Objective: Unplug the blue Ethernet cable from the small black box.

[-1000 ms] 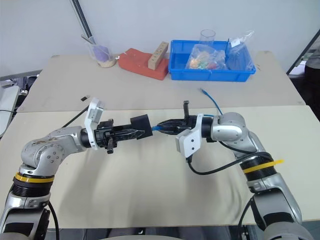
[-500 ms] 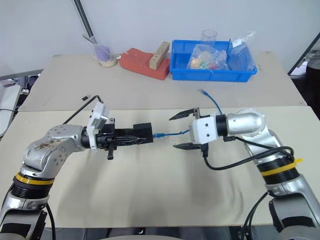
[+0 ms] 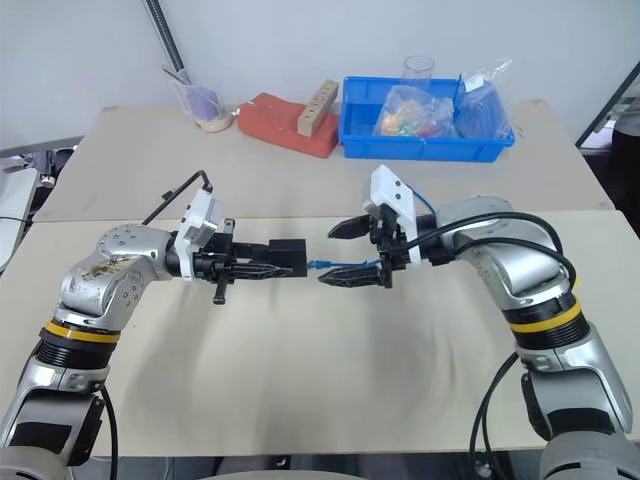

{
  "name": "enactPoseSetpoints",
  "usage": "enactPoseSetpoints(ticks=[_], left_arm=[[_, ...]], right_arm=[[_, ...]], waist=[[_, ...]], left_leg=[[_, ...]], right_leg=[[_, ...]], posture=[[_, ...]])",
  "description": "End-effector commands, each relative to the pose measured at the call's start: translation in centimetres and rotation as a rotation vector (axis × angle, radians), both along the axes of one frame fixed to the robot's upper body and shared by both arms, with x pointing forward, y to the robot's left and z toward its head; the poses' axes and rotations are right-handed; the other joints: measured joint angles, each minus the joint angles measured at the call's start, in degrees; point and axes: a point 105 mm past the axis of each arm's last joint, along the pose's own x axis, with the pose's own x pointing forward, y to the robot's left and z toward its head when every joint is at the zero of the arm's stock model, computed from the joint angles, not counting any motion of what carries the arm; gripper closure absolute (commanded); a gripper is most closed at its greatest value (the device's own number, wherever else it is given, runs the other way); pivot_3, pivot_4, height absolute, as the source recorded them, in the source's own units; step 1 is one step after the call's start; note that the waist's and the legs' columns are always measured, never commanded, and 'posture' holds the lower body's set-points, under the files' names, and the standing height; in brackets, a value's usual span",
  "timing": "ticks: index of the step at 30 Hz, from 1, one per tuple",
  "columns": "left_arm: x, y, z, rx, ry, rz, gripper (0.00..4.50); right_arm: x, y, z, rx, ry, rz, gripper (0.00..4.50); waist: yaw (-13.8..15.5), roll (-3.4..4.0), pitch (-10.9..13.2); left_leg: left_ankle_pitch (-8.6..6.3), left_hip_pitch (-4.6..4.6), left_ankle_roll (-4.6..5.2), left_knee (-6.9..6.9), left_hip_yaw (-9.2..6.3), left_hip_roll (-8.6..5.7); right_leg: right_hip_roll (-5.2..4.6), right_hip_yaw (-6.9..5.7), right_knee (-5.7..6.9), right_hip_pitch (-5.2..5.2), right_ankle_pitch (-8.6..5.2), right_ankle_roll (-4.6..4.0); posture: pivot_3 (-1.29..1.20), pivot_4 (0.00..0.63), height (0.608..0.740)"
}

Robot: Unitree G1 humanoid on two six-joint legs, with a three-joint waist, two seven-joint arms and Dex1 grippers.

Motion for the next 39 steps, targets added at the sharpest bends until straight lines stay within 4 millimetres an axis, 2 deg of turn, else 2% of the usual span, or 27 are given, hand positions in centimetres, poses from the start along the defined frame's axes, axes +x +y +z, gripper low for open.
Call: enactPoseSetpoints(ticks=[1,6,12,18,19,20,35,37,39], left_arm=[[0.0,-0.3,1.3,-0.004,-0.065,-0.031,3.98],[-0.1,-0.6,1.2,0.0,-0.07,-0.046,3.98],[-0.3,-0.6,1.2,0.004,-0.075,-0.056,3.98],[-0.4,-0.6,1.5,0.001,-0.077,-0.057,3.98],[-0.4,-0.6,1.5,0.002,-0.077,-0.058,3.98],[-0.4,-0.6,1.5,0.002,-0.076,-0.058,3.98],[-0.4,-0.1,1.2,0.02,-0.083,-0.037,3.98],[-0.4,-0.1,1.2,0.021,-0.083,-0.035,3.98],[-0.4,-0.1,1.2,0.021,-0.083,-0.035,3.98]], right_arm=[[0.3,0.6,1.0,0.013,-0.039,0.004,0.03],[0.4,0.5,0.5,0.005,-0.024,0.008,0.03],[0.3,1.0,0.5,0.007,-0.023,0.029,1.8],[-0.3,1.4,0.4,-0.001,-0.005,0.074,3.98],[-0.4,1.4,0.4,-0.002,-0.003,0.078,4.28],[-0.4,1.5,0.4,-0.001,-0.001,0.082,4.4],[-0.3,1.2,0.5,-0.001,-0.005,0.103,4.4],[-0.4,1.1,0.4,0.001,0.0,0.113,3.49],[-0.3,1.1,0.3,-0.004,-0.009,0.113,2.82]], waist=[[0.0,0.0,0.0],[0.1,0.01,0.0],[-0.2,0.01,0.0],[-0.2,0.01,0.0],[-0.2,0.01,0.0],[-0.2,0.01,0.0],[-0.2,0.01,0.0],[-0.2,0.01,0.0],[-0.2,0.01,0.0]], left_leg=[[0.0,0.01,0.0,0.01,0.0,0.0],[0.0,0.06,0.01,0.03,-0.03,0.02],[-0.01,0.07,0.02,0.03,-0.02,0.03],[-0.01,0.09,0.04,0.03,-0.03,0.03],[-0.01,0.09,0.04,0.03,-0.02,0.03],[-0.01,0.09,0.04,0.03,-0.02,0.03],[-0.01,0.1,0.04,0.03,-0.03,0.03],[-0.01,0.09,0.04,0.03,-0.03,0.03],[-0.01,0.1,0.04,0.03,-0.03,0.03]], right_leg=[[0.0,0.0,0.03,0.0,0.0,0.0],[0.05,-0.02,0.15,-0.01,0.0,0.0],[0.05,-0.01,0.17,-0.02,0.0,0.0],[0.06,-0.01,0.2,-0.02,0.0,0.0],[0.06,-0.01,0.2,-0.02,0.0,0.0],[0.06,-0.01,0.19,-0.02,0.0,0.0],[0.06,-0.01,0.21,-0.02,0.0,0.0],[0.06,-0.01,0.21,-0.02,0.0,0.0],[0.06,-0.01,0.21,-0.02,0.0,0.0]], posture=[[0.0,0.15,0.74],[0.0,0.15,0.74],[0.0,0.15,0.74],[0.0,0.15,0.74],[0.0,0.15,0.74],[0.0,0.15,0.74],[0.0,0.15,0.74],[0.0,0.15,0.74],[0.0,0.15,0.74]])
